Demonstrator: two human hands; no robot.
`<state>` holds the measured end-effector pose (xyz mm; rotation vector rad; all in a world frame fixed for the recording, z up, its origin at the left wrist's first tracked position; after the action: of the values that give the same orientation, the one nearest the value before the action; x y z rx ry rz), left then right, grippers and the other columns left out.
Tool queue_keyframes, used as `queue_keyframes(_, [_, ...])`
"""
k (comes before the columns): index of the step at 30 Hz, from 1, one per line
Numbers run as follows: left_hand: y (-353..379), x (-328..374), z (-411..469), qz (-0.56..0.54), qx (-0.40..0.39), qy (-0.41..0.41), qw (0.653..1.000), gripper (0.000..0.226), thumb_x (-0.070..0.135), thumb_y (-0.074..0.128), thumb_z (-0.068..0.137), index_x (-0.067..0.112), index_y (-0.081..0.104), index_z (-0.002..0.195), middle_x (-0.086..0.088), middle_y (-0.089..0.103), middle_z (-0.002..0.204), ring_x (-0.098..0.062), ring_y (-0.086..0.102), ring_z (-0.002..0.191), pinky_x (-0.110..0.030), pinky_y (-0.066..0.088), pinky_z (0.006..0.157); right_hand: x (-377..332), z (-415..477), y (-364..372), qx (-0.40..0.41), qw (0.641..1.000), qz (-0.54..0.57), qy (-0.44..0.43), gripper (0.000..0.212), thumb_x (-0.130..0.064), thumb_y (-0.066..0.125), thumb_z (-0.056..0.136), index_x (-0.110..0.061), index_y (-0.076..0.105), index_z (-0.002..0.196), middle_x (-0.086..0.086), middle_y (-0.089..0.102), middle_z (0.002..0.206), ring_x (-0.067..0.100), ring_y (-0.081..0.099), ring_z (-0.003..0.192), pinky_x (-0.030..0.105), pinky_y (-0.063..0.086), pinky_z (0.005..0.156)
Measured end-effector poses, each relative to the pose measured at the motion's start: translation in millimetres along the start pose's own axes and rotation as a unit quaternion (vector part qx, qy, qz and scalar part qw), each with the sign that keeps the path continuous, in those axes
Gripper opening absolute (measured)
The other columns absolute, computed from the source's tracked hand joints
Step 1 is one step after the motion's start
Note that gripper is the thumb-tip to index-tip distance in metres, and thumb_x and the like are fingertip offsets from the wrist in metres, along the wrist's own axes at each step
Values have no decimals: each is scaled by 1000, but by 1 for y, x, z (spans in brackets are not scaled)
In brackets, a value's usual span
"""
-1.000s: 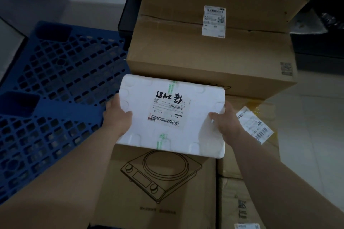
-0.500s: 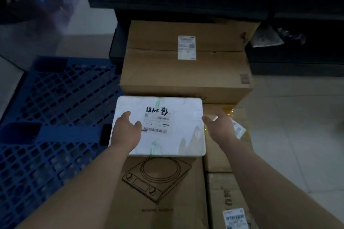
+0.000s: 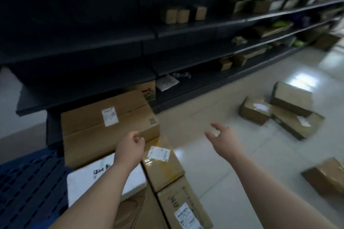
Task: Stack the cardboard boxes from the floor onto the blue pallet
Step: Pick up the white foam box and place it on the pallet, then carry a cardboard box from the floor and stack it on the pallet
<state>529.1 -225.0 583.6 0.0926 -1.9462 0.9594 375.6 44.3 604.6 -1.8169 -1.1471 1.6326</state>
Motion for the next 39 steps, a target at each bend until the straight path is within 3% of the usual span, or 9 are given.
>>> queue_keyframes(8, [106,170,-94,20,-109,97,989,40,19,52,95,6,51,133,-13,57,131,-28,54,120,-36,43,98,120,-80,-206,110,988,30,108,51,-40,57,92,-23,48,140,5,53,140,23,57,117,36,47,95])
queue_keyframes(11, [162,230,-141,39,-143,137,979,40,19,54,94,4,53,131,-14,59,130,-28,55,120,-33,41,98,180,-118,-271,140,978,59,140,50,-37,59,93,-21,49,139,6,53,138,23,58,115,39,50,96])
queue_keyframes(19, [317,343,-256,26,-236,163,958,42,19,53,93,8,51,134,-9,58,130,-24,55,116,-30,42,91,345,-187,-395,169,956,91,221,50,-35,64,90,-19,53,136,3,59,132,20,58,116,27,47,84])
queue_keyframes(22, [369,378,-291,31,-255,181,949,42,18,54,92,8,52,133,-10,59,130,-24,55,117,-34,44,97,402,-205,-433,184,946,93,249,52,-37,66,88,-19,54,135,1,60,132,19,58,116,34,50,94])
queue_keyframes(26, [427,413,-332,46,-290,200,935,41,18,52,95,8,50,135,-10,58,131,-22,56,112,-27,47,85,457,-217,-470,197,934,100,279,50,-35,65,88,-19,55,135,1,61,130,18,58,115,33,50,93])
queue_keyframes(29, [461,435,-347,61,-301,212,928,41,17,53,95,7,51,135,-10,58,132,-23,55,119,-27,41,92,487,-216,-485,206,924,110,302,51,-34,64,89,-19,53,136,2,60,131,18,58,115,32,50,92])
queue_keyframes(34, [514,468,-340,66,-323,215,919,41,17,53,95,6,51,135,-10,58,132,-23,55,120,-31,42,97,522,-186,-497,215,914,124,321,52,-36,64,89,-19,52,136,2,61,130,19,59,112,33,51,89])
queue_keyframes(39, [566,505,-297,71,-341,212,913,42,18,52,95,8,49,137,-9,57,133,-22,55,119,-27,42,90,545,-128,-510,219,906,134,338,48,-34,63,90,-18,54,135,2,63,125,17,59,105,28,47,81])
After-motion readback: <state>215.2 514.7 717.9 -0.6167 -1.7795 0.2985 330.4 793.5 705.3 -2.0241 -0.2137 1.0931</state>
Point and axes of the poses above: each hand's wrist, its own z-axis towards the middle knuckle, its own y-axis out of the palm, x = y × z, the point moved 9 cm from there along z, towards the middle knuckle
